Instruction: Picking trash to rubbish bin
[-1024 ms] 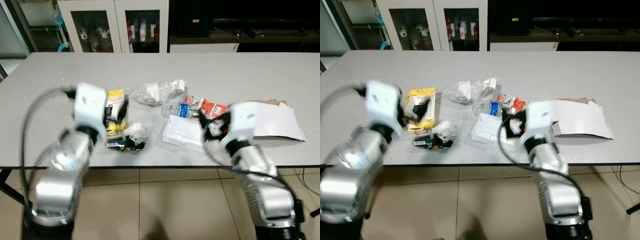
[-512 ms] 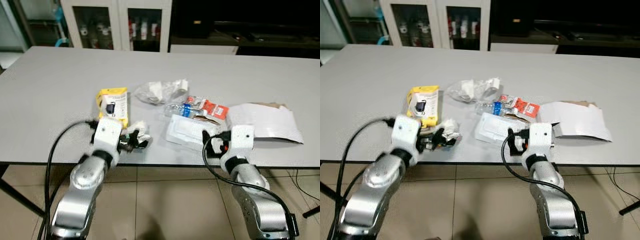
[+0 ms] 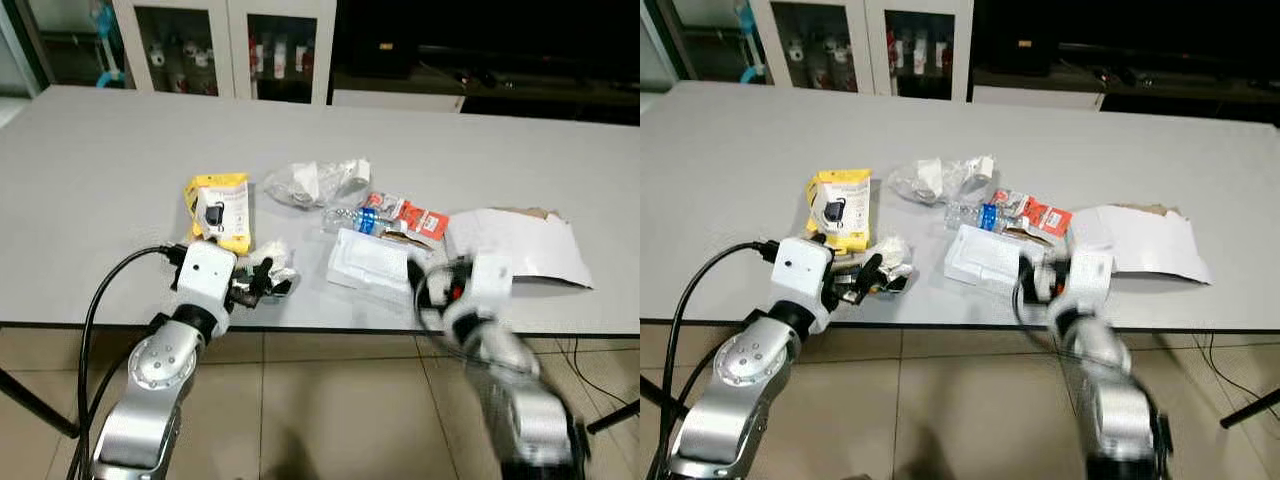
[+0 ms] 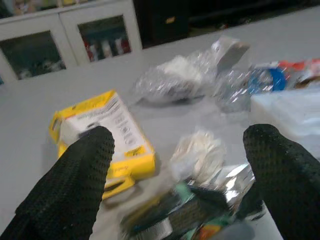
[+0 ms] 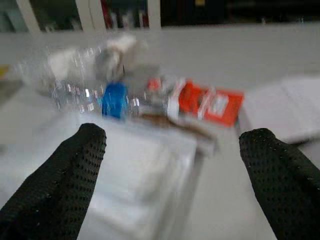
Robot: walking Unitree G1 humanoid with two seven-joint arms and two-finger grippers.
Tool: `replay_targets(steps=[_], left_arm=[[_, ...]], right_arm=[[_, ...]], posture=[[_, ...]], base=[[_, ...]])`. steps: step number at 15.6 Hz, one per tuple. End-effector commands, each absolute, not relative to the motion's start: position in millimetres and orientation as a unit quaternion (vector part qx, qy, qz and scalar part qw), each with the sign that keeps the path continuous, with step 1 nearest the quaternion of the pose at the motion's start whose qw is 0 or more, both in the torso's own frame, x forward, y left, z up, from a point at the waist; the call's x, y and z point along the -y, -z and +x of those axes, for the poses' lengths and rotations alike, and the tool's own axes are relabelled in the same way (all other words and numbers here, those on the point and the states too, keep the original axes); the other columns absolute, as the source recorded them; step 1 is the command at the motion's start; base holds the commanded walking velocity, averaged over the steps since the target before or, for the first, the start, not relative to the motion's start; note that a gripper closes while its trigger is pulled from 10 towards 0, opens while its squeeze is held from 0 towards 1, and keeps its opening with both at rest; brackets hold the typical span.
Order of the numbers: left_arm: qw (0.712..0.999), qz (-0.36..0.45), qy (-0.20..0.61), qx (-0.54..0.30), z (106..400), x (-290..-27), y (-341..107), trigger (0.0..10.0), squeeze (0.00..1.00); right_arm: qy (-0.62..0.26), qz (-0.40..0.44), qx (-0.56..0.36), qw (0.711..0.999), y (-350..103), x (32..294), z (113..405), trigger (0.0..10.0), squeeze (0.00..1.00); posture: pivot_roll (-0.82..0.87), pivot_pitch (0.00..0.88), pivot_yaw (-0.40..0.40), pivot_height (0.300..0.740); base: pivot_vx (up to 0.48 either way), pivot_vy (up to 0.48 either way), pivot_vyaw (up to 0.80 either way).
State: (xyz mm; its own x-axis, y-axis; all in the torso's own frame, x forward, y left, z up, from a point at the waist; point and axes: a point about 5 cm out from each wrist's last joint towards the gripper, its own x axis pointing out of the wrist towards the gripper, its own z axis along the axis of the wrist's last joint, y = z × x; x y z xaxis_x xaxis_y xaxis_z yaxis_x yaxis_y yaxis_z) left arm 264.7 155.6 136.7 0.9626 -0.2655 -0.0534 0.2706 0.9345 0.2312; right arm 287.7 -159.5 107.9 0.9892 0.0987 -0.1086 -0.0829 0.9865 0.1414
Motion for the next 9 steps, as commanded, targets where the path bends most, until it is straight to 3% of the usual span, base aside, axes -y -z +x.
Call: replay_targets(steps=[1,4,7,9], left_arm=[[0.979,0.118,0.168,0.011,263,-147,-143,10.0,0.00],[0.964,0.130,0.233,0.019,255,-138,-153,10.0,0.00],[0.958,0.143,0.247,0.024,252,-135,-162,10.0,0.00],[0.946,0.127,0.297,0.018,243,-130,-165,10.0,0.00]], right_arm=[[-0.034,0.079,-0.058,0.995,-106,168,291,10.0,1.00],[-0.053,0.071,-0.092,0.992,-113,175,332,10.0,1.00],[-0.049,0.064,-0.145,0.986,-105,178,347,10.0,1.00],[-0.040,0.031,-0.214,0.976,-92,175,354,10.0,1.00]], posture=[[0.01,0.000,-0.083,0.740],[0.02,0.000,-0.085,0.740],[0.03,0.000,-0.096,0.740],[0.03,0.000,-0.094,0.740]], base=[[0.000,0.000,0.00],[0.000,0.000,0.00],[0.000,0.000,0.00],[0.000,0.000,0.00]])
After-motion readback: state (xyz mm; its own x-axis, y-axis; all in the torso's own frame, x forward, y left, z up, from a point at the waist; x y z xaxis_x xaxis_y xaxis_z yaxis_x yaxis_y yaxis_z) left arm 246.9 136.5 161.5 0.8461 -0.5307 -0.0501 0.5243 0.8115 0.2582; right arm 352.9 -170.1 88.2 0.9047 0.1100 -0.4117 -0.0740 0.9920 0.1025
